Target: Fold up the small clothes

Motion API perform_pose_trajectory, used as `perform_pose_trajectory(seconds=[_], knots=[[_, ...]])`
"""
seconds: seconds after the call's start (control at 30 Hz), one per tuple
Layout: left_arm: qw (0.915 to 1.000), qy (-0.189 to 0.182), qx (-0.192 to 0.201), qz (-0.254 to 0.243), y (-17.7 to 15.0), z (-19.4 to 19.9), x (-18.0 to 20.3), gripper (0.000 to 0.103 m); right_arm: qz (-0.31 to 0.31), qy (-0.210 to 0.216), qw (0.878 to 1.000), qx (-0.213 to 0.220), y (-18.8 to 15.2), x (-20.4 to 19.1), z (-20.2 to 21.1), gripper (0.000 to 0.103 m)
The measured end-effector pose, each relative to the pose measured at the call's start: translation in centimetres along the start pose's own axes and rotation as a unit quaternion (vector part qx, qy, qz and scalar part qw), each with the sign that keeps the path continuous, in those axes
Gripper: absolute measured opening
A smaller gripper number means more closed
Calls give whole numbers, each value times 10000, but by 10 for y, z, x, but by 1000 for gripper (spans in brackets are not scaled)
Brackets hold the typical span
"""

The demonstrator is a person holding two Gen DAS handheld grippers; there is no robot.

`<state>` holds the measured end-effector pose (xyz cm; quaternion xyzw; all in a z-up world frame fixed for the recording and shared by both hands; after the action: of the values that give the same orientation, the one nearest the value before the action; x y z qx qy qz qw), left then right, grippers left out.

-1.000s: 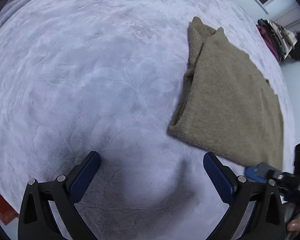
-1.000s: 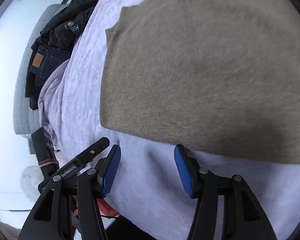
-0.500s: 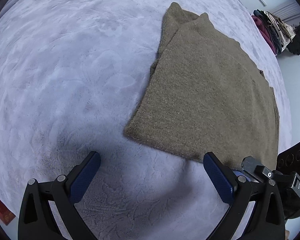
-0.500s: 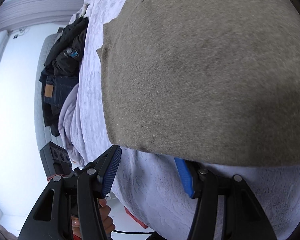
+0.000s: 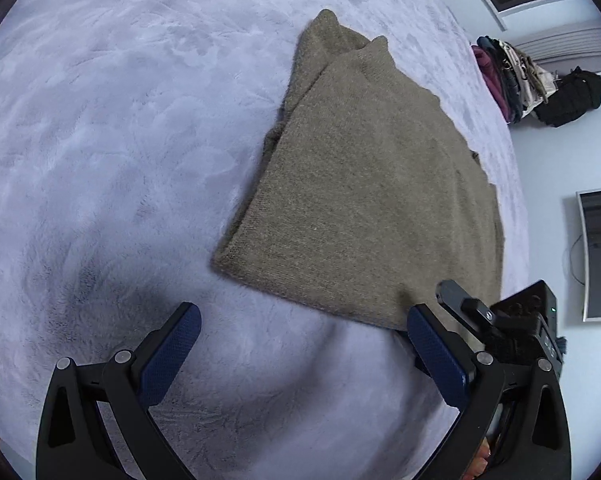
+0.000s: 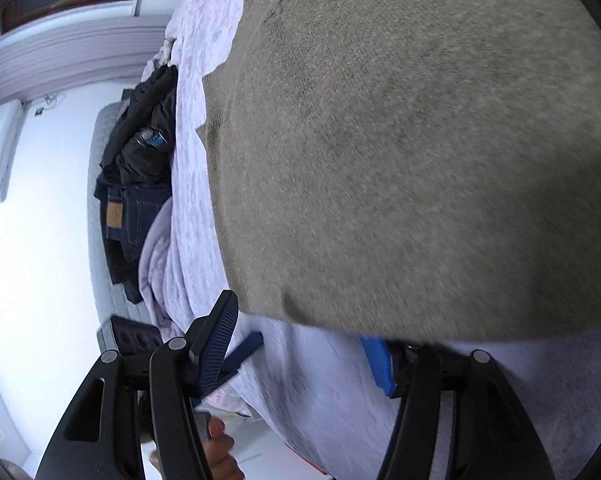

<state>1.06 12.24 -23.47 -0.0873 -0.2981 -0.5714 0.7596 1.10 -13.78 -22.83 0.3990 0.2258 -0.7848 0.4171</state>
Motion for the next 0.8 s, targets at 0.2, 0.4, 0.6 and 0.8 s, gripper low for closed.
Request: perform_pose_trajectory(seconds=[0.2,0.4,0.6,0.8], knots=[[9969,-740,-198,203,-2,-13,17,103,-327,619,9970,321,17,-5,-1,10],[9887,-1287,152,753,17,-29,29,103,148,797,9963,270,25,-28,18,10],[9937,-653,527,748,40,-44,38,102,135,547,9984,17,14,-15,19,11],[9923,967,598,-494,51,-50,56,17,1133,-355,9919,-458,14,-28,48,15]])
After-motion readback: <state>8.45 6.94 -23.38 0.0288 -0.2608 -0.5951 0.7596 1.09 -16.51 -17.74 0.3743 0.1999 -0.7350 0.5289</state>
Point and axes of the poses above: each gripper's, at about its wrist camera, not at the fingertips, and z roughly against the way its jaws point, x to its right, y to its top, the point moved 2 cm from there along -z, roughly the way its jaws point, and after that the axes turned 9 degrees about x, right-handed, at the moved point
